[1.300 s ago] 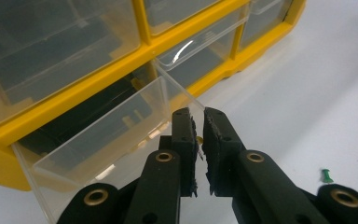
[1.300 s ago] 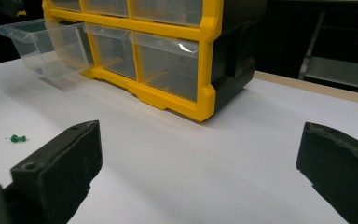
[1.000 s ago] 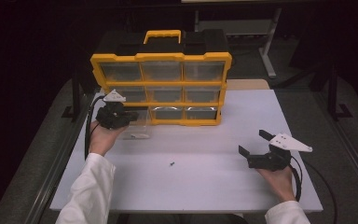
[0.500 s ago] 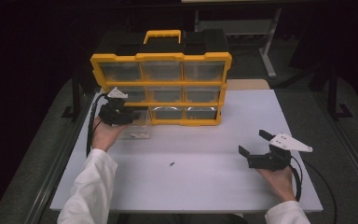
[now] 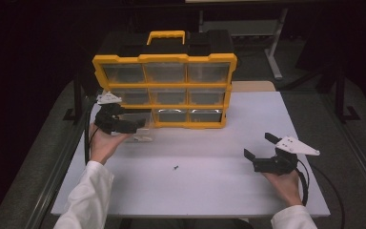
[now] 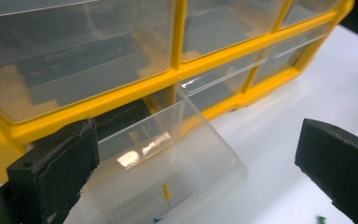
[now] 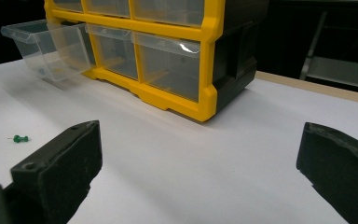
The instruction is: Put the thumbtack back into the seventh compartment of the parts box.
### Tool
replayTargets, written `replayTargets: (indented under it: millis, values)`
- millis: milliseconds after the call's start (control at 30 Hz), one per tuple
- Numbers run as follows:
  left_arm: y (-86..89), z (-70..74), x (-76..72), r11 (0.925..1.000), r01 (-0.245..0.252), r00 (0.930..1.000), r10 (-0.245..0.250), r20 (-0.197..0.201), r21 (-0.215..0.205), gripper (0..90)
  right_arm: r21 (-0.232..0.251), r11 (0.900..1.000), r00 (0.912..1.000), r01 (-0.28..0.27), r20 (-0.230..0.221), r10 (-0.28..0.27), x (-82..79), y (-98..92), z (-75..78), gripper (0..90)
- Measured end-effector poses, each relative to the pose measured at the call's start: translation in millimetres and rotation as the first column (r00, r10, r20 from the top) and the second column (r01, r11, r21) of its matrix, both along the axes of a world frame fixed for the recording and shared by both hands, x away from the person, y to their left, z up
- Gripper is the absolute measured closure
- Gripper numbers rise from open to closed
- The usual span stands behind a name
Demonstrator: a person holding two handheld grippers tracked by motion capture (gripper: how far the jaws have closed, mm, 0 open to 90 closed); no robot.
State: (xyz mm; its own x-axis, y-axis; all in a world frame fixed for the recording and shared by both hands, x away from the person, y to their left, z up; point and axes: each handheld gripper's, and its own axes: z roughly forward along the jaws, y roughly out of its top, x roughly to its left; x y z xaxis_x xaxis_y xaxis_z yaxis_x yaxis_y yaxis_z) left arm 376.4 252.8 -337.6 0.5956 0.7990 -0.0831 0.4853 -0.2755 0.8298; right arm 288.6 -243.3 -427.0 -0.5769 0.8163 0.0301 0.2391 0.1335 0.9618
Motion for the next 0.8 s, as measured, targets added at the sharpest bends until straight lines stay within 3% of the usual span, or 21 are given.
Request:
replayTargets:
  millis: [167, 433, 600, 800]
  values:
    - [-4.1, -1.7, -11.1, 0.9997, 0.017, 0.9997, -0.017, 0.017, 0.017, 0.0, -0.001, 1.000, 1.0000, 0.001, 0.000, -0.001, 0.1, -0.2, -0.1, 0.0]
    - [-10.8, -16.5, -25.0, 0.9991, 0.041, 0.9991, -0.041, 0.010, 0.003, 0.0, -0.004, 1.000, 1.0000, -0.001, 0.001, 0.001, 0.2, 0.1, -0.2, 0.0]
    - [-20.1, -19.4, -33.0, 0.9973, 0.052, 0.9974, -0.055, 0.046, 0.050, 0.0, -0.007, 1.000, 1.0000, -0.001, 0.001, 0.001, 0.3, 0.3, -0.3, 0.0]
    - [-25.8, -26.2, -41.1, 0.9960, 0.074, 0.9960, -0.076, 0.048, 0.050, 0.0, -0.008, 1.000, 1.0000, -0.001, 0.002, 0.001, 0.2, 0.1, -0.2, 0.0]
